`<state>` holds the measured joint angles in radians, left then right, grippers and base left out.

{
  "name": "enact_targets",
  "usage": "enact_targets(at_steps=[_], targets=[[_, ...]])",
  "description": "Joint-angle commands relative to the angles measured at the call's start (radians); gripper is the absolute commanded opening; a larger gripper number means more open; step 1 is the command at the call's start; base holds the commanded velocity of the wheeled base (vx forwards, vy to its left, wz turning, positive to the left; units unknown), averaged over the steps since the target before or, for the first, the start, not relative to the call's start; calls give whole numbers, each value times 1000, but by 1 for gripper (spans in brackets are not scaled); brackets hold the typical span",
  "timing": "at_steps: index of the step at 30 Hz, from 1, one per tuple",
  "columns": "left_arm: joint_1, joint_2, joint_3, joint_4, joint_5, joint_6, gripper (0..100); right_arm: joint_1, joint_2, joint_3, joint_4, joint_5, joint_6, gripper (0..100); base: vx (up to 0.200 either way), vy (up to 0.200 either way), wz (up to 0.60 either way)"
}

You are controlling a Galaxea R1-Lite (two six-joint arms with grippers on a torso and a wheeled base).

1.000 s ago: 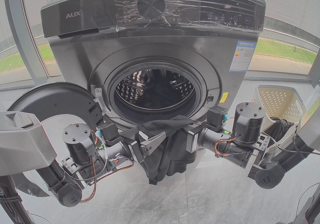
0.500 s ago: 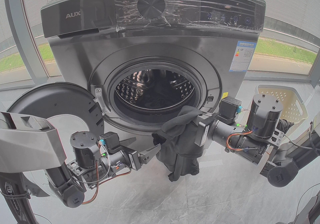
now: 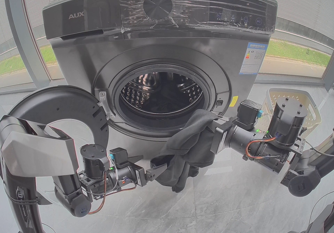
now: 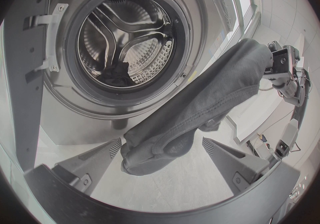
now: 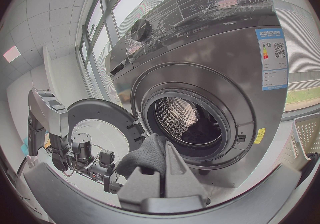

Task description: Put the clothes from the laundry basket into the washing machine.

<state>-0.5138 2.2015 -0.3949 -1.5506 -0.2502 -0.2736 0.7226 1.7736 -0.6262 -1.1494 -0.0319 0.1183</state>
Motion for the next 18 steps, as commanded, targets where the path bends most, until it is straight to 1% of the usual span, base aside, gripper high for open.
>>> enact_targets(at_steps=[1, 7, 9, 11, 12, 13, 14, 18], targets=[[-2, 20, 22, 0, -31, 4, 100, 1, -8, 0, 0, 0, 0, 0, 0, 0, 0], [-8, 29, 24, 0, -57, 5, 100, 1, -5, -9, 0, 1, -2, 0, 0, 0, 0], [-9, 37, 18, -2, -66, 17, 100, 3, -3, -9, 0, 1, -2, 0, 0, 0, 0], [-8, 55, 8, -2, -73, 39, 100, 6, 0, -9, 0, 1, -2, 0, 0, 0, 0], [-8, 57, 8, -2, -73, 40, 100, 6, 0, -9, 0, 1, -2, 0, 0, 0, 0], [-8, 76, -5, -2, -75, 59, 100, 6, 1, -10, 0, 1, -2, 0, 0, 0, 0], [-6, 92, -15, -2, -75, 67, 100, 8, 1, -10, 0, 1, -2, 0, 0, 0, 0], [-5, 126, -44, -2, -77, 73, 100, 8, 3, -10, 0, 1, -2, 0, 0, 0, 0]])
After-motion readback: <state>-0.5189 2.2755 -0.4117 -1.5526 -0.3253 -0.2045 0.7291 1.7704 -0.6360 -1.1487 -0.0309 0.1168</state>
